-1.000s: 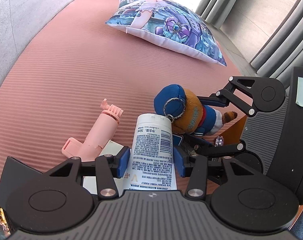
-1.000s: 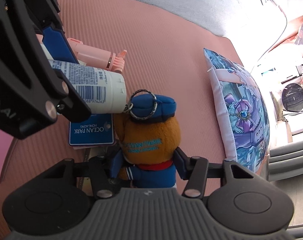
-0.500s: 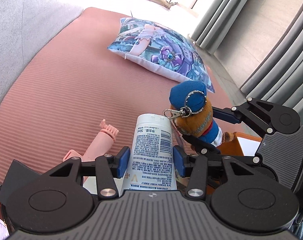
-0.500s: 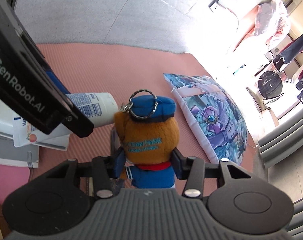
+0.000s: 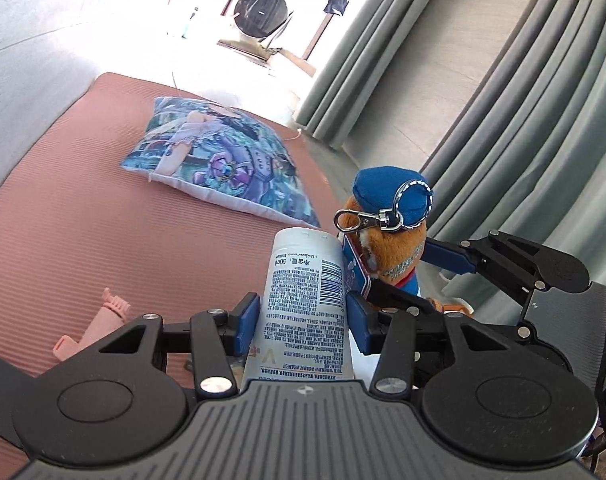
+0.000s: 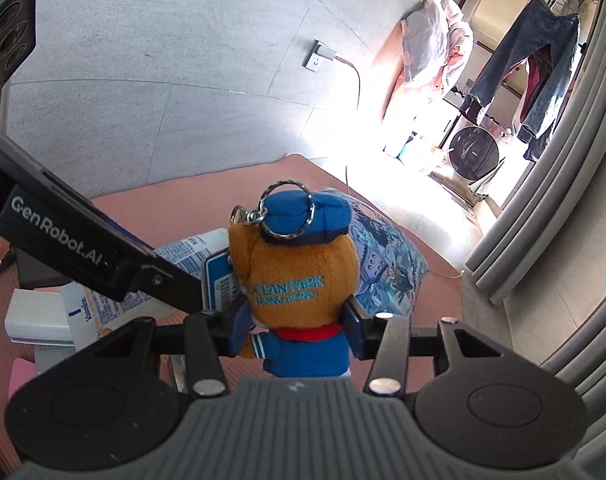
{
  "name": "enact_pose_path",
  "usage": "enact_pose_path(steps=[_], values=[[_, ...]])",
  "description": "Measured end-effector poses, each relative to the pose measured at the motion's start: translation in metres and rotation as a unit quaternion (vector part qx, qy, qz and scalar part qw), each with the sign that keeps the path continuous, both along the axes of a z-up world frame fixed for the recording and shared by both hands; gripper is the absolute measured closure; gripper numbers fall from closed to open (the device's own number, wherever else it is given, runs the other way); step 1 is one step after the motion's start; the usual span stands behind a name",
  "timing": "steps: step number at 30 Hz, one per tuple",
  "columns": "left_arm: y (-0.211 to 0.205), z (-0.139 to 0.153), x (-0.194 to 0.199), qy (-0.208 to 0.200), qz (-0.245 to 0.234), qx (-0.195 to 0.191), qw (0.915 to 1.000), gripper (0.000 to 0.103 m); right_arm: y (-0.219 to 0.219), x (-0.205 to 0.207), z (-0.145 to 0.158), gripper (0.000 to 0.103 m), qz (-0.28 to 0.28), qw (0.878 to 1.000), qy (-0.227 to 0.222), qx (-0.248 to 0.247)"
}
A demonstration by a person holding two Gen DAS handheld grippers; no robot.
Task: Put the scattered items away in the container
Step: 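Carry the lotion tube with left tool while right tool carries the bear into the box, then open left tool to drop the tube while right tool releases the bear in the box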
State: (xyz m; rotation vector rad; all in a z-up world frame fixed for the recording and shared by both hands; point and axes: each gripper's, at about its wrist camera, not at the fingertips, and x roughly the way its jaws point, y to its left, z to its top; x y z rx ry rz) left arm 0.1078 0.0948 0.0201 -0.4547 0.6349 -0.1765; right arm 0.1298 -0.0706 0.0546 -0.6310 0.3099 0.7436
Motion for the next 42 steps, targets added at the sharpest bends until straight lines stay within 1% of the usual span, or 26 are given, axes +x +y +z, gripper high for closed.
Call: enact_pose_path(steps=[4,6,7,8,10,14,18,21,25,30,36,42], values=[[-0.023,0.004,0.003,-0.001,-0.030,-0.027,0.9992,0.049,-0.032,-0.003,0.005,0.052,-0.030,0.999,0.015,-0.003],[-0.035,0.004,0.005,-0.001,-0.043,-0.031,0.9986,0.051,-0.045,0.001,0.006,0.052,-0.046,0.999,0.026,-0.005],[-0.042,0.004,0.007,-0.002,-0.051,-0.029,0.9983,0.064,-0.052,0.000,0.005,0.052,-0.054,0.998,0.032,-0.007],[-0.049,0.004,0.008,0.000,-0.064,-0.026,0.9976,0.097,-0.059,0.000,0.005,0.052,-0.062,0.997,0.039,-0.010],[-0.061,0.002,0.012,0.009,-0.083,-0.033,0.9959,0.093,-0.073,0.001,0.003,0.052,-0.077,0.996,0.053,-0.014],[-0.078,-0.011,0.021,0.033,-0.106,-0.028,0.9935,0.093,-0.099,0.008,-0.006,0.052,-0.113,0.989,0.086,-0.028],[-0.082,-0.023,0.026,0.056,-0.107,-0.023,0.9924,0.093,-0.124,0.019,-0.020,0.052,-0.149,0.979,0.134,-0.027],[-0.081,-0.026,0.026,0.066,-0.105,-0.015,0.9922,0.093,-0.140,0.026,-0.032,0.052,-0.173,0.970,0.170,-0.024],[-0.079,-0.028,0.025,0.075,-0.102,-0.004,0.9920,0.093,-0.157,0.037,-0.042,0.052,-0.203,0.957,0.208,-0.024],[-0.083,-0.033,0.023,0.084,-0.104,0.011,0.9909,0.093,-0.176,0.051,-0.054,0.052,-0.246,0.932,0.266,-0.020],[-0.084,-0.036,0.020,0.092,-0.106,0.023,0.9899,0.093,-0.188,0.060,-0.062,0.052,-0.272,0.914,0.300,-0.029],[-0.084,-0.037,0.019,0.096,-0.106,0.025,0.9894,0.093,-0.193,0.076,-0.078,0.052,-0.301,0.890,0.338,-0.053]])
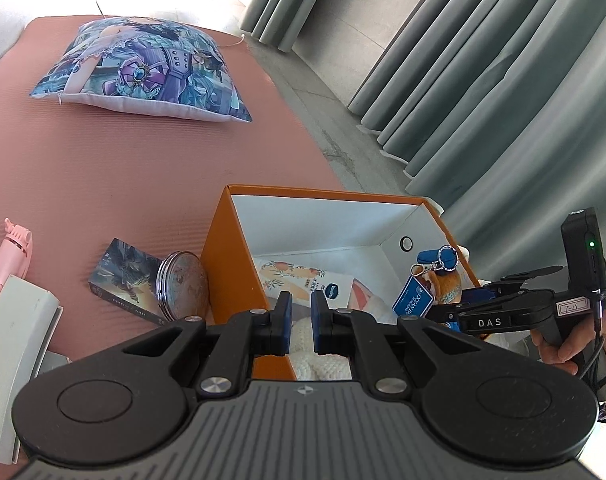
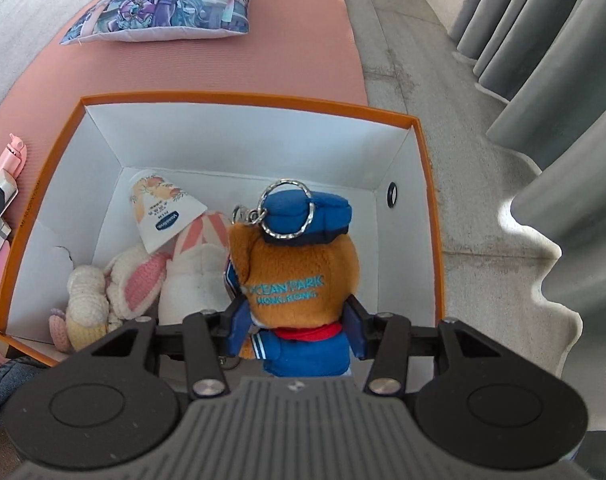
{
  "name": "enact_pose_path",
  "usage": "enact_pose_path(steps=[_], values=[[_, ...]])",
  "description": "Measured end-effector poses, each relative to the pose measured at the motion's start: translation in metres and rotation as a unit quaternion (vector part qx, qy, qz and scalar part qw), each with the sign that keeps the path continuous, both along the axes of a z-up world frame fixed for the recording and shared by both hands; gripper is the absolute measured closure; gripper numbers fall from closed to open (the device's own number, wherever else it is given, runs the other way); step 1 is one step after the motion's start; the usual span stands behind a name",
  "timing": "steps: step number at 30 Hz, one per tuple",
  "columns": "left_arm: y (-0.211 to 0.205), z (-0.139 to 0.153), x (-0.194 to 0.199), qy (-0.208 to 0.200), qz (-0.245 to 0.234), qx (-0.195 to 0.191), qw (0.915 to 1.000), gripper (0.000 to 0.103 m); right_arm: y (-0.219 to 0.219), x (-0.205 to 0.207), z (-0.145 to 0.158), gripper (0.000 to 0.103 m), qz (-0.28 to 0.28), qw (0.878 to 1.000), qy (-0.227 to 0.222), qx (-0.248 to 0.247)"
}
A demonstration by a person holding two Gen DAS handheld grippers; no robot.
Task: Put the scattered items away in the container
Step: 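Open left tool to drop the tube while right tool releases the bear in the box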
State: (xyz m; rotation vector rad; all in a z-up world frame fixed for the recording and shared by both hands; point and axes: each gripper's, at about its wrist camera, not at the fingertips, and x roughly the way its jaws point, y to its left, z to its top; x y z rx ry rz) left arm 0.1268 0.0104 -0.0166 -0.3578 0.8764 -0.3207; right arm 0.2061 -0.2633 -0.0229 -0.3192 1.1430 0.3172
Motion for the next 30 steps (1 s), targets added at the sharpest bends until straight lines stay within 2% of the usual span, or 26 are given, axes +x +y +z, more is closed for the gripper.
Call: enact_pose_path(steps=[11,14,18,27,30], values=[[0.003,-0.007,-0.005,0.010,0.006,0.000,0.9999,0.093,0.004,0.019,-0.042,0.052,-0.029,0.998,0.051,-0.031],[0.005,-0.008,-0.005,0.012,0.008,-0.001,0.9999,0.093,0.012,0.017,-0.044,0.052,-0.016,0.998,0.056,-0.039],[0.007,-0.009,-0.006,0.013,0.012,-0.005,0.9998,0.093,0.022,0.014,-0.040,0.052,-0.003,0.997,0.079,-0.019],[0.012,-0.010,-0.008,0.019,0.019,-0.005,0.9996,0.093,0.028,0.018,-0.048,0.052,0.000,0.995,0.091,-0.036],[0.014,-0.009,-0.008,0.022,0.021,-0.002,0.9995,0.092,0.031,0.016,-0.048,0.048,0.011,0.995,0.084,-0.052]])
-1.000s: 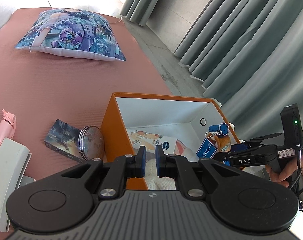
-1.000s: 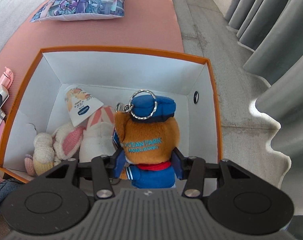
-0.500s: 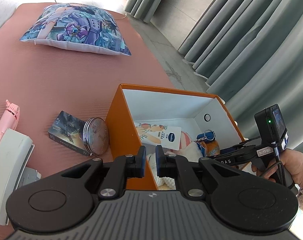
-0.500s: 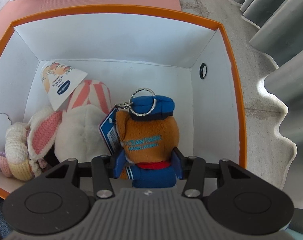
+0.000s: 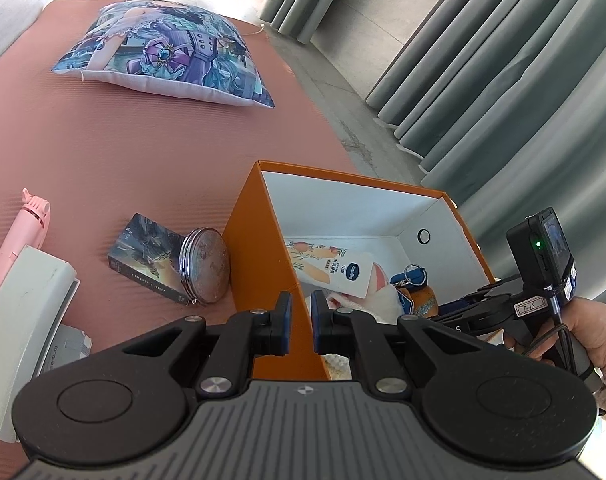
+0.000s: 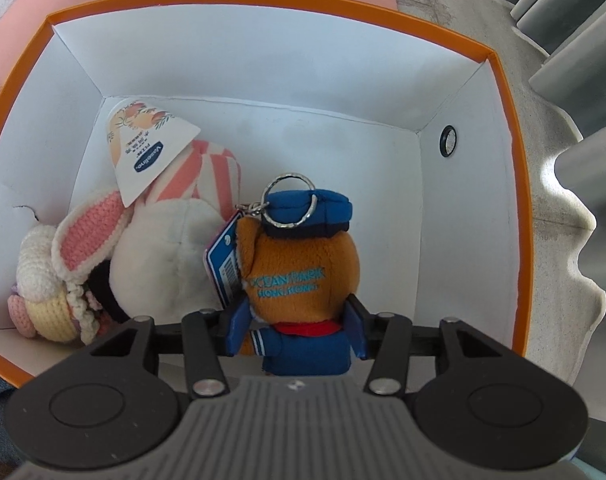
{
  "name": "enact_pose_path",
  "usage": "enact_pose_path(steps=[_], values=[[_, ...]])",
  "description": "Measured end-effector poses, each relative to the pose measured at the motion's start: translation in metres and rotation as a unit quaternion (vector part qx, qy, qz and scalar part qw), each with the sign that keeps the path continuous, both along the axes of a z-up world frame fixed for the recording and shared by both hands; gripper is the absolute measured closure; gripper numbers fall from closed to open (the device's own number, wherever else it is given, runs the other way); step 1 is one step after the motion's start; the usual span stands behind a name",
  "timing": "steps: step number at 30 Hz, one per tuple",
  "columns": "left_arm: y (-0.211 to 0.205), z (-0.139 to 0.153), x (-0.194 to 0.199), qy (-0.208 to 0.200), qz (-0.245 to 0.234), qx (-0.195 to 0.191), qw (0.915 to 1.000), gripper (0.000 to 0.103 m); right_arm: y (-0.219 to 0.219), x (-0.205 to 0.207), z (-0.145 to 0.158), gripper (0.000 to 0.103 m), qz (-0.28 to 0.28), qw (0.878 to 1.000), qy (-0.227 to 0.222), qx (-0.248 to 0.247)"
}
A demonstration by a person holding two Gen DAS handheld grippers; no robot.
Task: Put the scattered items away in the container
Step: 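Open left tool to drop the tube while right tool releases the bear in the box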
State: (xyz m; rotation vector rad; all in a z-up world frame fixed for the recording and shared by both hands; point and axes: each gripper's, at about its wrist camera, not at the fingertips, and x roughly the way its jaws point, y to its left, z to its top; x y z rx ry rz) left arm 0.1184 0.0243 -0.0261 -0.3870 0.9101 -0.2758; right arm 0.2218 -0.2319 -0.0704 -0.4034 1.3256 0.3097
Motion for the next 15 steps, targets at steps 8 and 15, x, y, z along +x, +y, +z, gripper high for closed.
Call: enact_pose_path(steps=[8,15], values=[[0.005,0.002,-0.005,0.009,0.009,0.023,0.9997,0.077,0.008,-0.019,0.011,0.036,0.031,0.996,-0.068,-0.040],[0.012,0.002,-0.013,0.016,0.017,0.032,0.9992,0.070,0.003,-0.035,0.022,0.033,0.030,0.991,-0.123,-0.044]])
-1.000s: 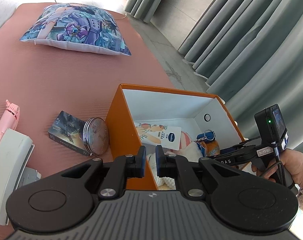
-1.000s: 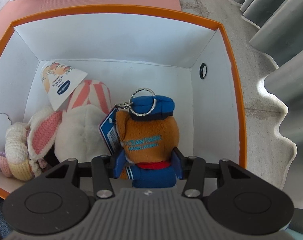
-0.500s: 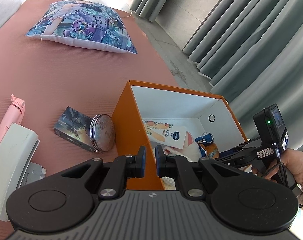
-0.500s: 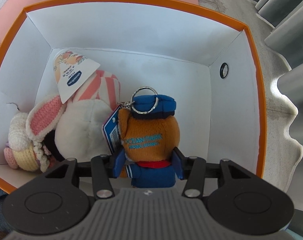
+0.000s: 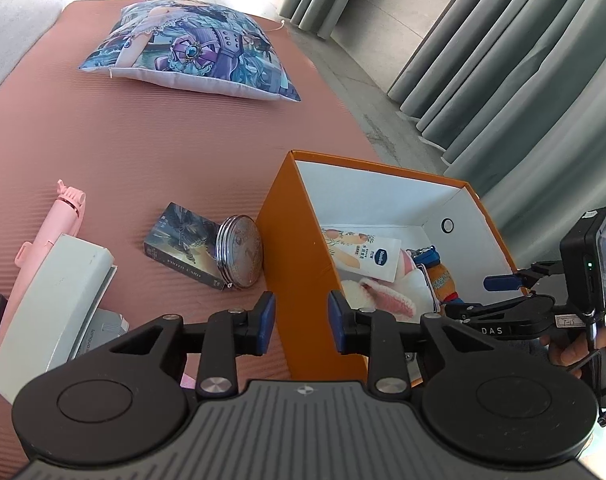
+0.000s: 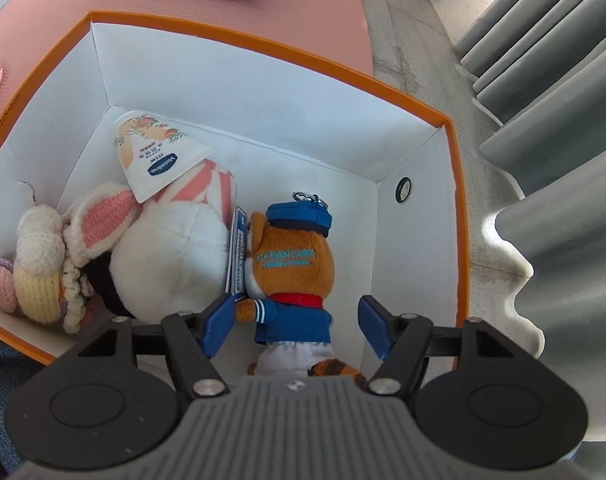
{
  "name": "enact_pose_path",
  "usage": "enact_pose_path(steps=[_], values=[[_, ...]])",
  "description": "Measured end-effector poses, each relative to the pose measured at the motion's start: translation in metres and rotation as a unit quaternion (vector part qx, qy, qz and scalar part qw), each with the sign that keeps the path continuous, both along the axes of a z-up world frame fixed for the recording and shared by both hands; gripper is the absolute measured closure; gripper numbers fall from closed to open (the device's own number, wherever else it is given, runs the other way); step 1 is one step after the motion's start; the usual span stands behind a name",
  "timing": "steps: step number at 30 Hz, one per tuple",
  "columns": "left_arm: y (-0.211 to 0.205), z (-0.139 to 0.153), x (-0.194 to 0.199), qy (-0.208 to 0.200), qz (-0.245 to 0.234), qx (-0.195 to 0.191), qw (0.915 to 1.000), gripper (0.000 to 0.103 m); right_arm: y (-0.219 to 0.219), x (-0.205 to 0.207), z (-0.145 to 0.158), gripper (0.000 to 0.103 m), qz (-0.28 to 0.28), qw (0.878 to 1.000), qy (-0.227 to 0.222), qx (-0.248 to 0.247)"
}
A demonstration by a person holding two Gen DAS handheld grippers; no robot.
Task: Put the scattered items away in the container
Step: 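Open left tool to drop the tube while right tool releases the bear in the box, then move both tools back toward the remaining items, left tool approaching the small brown box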
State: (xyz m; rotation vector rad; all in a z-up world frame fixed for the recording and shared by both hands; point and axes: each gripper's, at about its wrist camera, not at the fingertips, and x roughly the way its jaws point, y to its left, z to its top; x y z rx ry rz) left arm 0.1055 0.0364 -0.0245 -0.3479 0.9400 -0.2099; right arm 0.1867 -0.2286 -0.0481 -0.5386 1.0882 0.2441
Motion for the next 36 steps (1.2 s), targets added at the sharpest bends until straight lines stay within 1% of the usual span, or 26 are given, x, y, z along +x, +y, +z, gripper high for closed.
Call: enact_pose_path(steps=[3,7,12,16,19,22,27,32,36], values=[[0.004,0.000,-0.003,0.003,0.003,0.003,1.0000,0.069,-0.002,-0.010,0.009,0.033,-0.010,0.999,-0.025,0.019],[0.008,0.000,-0.009,0.002,0.004,0.011,0.9999,0.069,-0.001,-0.031,0.023,0.033,-0.008,0.995,-0.073,0.063],[0.012,0.000,-0.018,0.002,0.002,0.024,0.9997,0.069,0.008,-0.059,0.041,0.033,0.008,0.984,-0.118,0.132],[0.016,0.001,-0.028,0.000,0.001,0.033,0.9995,0.069,0.027,-0.078,0.051,0.033,0.032,0.973,-0.146,0.177],[0.021,0.001,-0.034,0.002,0.001,0.035,0.9994,0.069,0.046,-0.087,0.055,0.033,0.050,0.968,-0.146,0.198],[0.027,0.000,-0.039,0.010,0.005,0.034,0.9994,0.069,0.067,-0.094,0.057,0.033,0.074,0.965,-0.145,0.204],[0.038,-0.004,-0.046,0.033,0.011,0.033,0.9988,0.069,0.098,-0.112,0.057,0.033,0.134,0.958,-0.136,0.212],[0.043,-0.010,-0.052,0.057,0.009,0.047,0.9972,0.069,0.123,-0.122,0.049,0.033,0.180,0.955,-0.112,0.209],[0.046,-0.015,-0.056,0.076,0.007,0.055,0.9956,0.069,0.140,-0.131,0.042,0.035,0.220,0.951,-0.095,0.193]])
